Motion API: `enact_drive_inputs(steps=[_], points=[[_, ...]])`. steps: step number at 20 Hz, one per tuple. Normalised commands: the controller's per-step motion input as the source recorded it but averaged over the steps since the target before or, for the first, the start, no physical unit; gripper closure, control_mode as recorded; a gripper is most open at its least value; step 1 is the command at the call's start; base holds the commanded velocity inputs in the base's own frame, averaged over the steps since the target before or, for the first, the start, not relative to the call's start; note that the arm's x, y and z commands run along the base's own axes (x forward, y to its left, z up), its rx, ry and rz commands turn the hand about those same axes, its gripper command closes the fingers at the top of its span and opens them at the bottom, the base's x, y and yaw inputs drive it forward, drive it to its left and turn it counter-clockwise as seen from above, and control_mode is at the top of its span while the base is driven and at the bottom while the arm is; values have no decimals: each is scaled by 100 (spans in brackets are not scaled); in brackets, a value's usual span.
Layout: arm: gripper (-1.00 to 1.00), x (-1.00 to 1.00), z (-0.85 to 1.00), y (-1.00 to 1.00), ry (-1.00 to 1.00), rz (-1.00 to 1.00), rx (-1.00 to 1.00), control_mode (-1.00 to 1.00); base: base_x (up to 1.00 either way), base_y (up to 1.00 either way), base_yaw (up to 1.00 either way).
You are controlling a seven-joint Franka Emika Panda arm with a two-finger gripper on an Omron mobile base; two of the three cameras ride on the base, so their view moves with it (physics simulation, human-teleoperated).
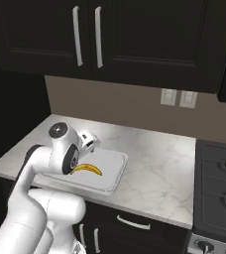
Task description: Pick the pear and banana from the fridge and place them inside the tupperware on the counter.
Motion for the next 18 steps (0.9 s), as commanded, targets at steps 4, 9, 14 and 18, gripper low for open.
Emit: enact_drive_inputs(steps=[4,9,14,18], points=[[-100,-64,81,-1,-4,-12,47,-100,0,0,0],[-100,-62,81,0,0,-16,54,-100,0,0,0],[-100,-49,46,0,3,-23,30,-100,0,0,0],[-100,-48,0,3,0,-13,0,-100,0,0,0]])
